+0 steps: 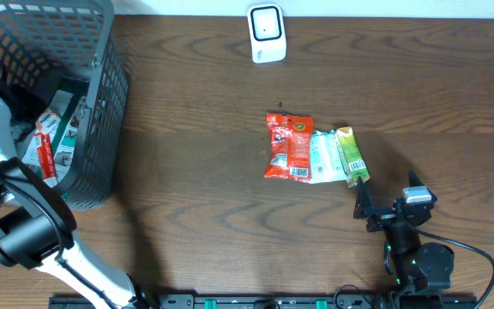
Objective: Scan the item barcode
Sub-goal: 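Move the left gripper back over the basket, then grasp the orange Kleenex tissue pack in the basket with the left gripper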
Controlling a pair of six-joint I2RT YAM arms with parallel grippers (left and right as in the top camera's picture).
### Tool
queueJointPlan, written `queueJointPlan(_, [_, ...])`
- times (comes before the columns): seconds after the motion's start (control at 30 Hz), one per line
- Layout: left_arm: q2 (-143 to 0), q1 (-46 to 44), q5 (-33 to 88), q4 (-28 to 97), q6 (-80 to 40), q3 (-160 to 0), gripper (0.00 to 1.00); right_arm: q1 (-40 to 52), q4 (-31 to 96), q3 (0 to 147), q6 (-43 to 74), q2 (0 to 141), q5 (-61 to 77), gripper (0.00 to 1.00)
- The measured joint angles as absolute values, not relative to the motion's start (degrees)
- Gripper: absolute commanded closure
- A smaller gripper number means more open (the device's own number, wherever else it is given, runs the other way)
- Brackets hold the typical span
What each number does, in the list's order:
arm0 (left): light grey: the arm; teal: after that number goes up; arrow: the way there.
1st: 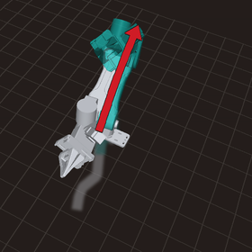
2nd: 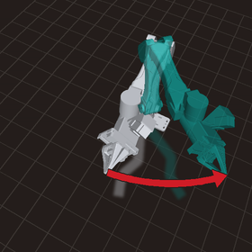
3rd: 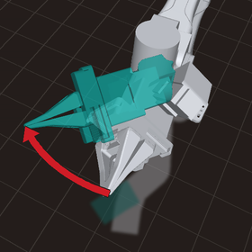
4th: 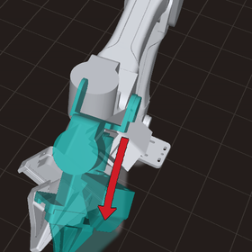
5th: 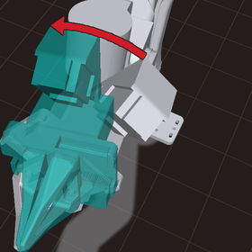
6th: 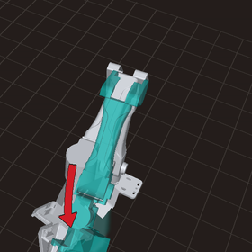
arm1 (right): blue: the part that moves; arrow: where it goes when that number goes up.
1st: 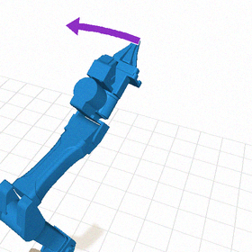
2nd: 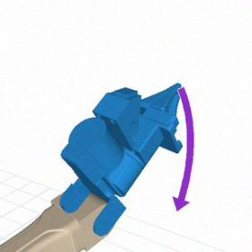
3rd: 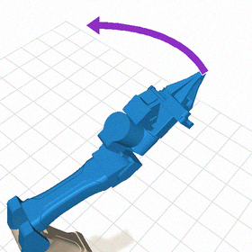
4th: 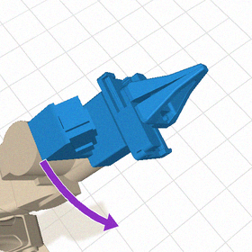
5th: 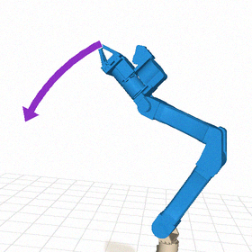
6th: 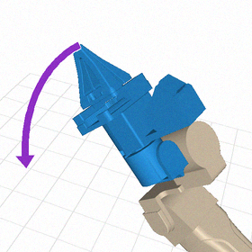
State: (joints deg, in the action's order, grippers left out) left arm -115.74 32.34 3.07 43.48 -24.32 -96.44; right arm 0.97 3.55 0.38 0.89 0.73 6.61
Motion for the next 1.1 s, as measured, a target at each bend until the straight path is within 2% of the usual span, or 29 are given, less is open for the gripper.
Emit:
queueJointPlan(0.57, [-115.77,32.03,0.71,29.98,-25.45,-86.43,0.49,0.97,3.55,0.38,0.89,0.73,6.61,0.01])
queueJointPlan(1.1, [-115.77,32.10,4.58,25.93,-27.29,-85.78,0.49,0.97,3.55,0.38,0.89,0.73,6.61,0.01])
